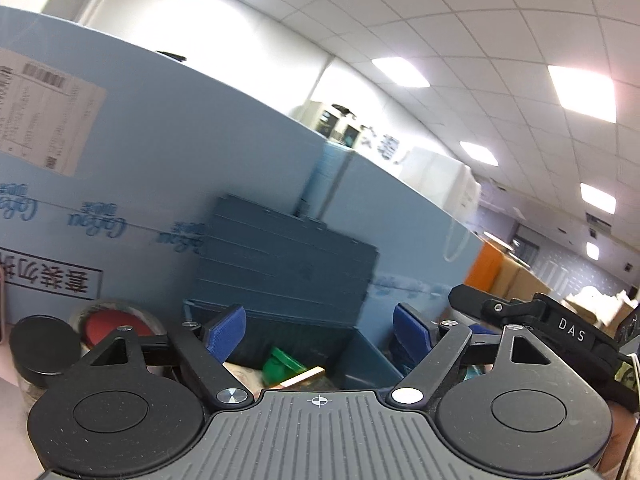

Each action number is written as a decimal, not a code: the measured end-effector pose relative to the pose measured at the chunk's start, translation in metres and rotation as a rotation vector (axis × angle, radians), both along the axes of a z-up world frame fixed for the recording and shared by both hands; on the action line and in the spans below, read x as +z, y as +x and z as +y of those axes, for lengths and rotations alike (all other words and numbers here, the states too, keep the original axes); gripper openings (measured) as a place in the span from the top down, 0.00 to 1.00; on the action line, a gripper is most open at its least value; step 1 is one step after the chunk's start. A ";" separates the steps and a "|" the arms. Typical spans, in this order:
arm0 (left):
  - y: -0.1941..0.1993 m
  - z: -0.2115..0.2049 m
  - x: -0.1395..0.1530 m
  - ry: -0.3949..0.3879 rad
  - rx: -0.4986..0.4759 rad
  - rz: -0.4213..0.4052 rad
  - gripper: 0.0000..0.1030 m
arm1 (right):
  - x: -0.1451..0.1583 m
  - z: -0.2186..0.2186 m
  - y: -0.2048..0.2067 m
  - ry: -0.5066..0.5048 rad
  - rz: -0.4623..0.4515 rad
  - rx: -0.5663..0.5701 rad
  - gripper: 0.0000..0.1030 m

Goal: Organize rigid objects
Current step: 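Withdraw the right tool and move it toward the light-blue marker, then close the right tool on the light-blue marker and lift it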

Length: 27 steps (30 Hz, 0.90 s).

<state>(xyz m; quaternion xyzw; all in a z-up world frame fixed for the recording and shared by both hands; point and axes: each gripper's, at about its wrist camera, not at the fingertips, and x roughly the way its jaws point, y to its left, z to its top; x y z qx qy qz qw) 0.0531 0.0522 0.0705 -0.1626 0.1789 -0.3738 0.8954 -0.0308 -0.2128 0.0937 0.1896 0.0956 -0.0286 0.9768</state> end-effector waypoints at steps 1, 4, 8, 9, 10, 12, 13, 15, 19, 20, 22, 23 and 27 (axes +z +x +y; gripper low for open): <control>-0.003 -0.002 0.001 0.003 -0.017 -0.007 0.19 | 0.000 -0.003 -0.005 -0.004 -0.006 -0.006 0.10; -0.013 -0.011 0.005 0.016 -0.053 -0.037 0.16 | -0.002 -0.013 -0.023 -0.008 -0.029 -0.036 0.09; -0.025 -0.024 0.007 0.046 -0.080 -0.073 0.10 | -0.009 -0.031 -0.042 0.013 -0.029 -0.079 0.08; -0.027 -0.028 0.006 0.055 -0.082 -0.077 0.08 | -0.011 -0.036 -0.046 0.020 -0.025 -0.088 0.08; -0.029 -0.032 0.005 0.066 -0.084 -0.082 0.08 | -0.013 -0.041 -0.050 0.026 -0.023 -0.099 0.08; -0.032 -0.038 0.003 0.084 -0.085 -0.092 0.07 | -0.017 -0.050 -0.057 0.035 -0.021 -0.122 0.08; -0.034 -0.041 0.001 0.091 -0.083 -0.094 0.07 | -0.019 -0.055 -0.060 0.039 -0.018 -0.132 0.08; -0.036 -0.047 -0.002 0.104 -0.083 -0.093 0.07 | -0.022 -0.064 -0.066 0.048 -0.013 -0.149 0.07; -0.040 -0.065 -0.012 0.164 -0.100 -0.090 0.07 | -0.030 -0.078 -0.075 0.051 -0.001 -0.168 0.07; -0.041 -0.068 -0.015 0.179 -0.102 -0.087 0.07 | -0.033 -0.081 -0.078 0.053 0.002 -0.172 0.07; -0.042 -0.075 -0.020 0.208 -0.104 -0.076 0.07 | -0.037 -0.087 -0.083 0.059 0.007 -0.181 0.07; -0.042 -0.077 -0.023 0.219 -0.107 -0.072 0.07 | -0.039 -0.089 -0.084 0.061 0.011 -0.183 0.07; -0.045 -0.083 -0.028 0.252 -0.102 -0.068 0.07 | -0.047 -0.095 -0.087 0.071 0.030 -0.189 0.06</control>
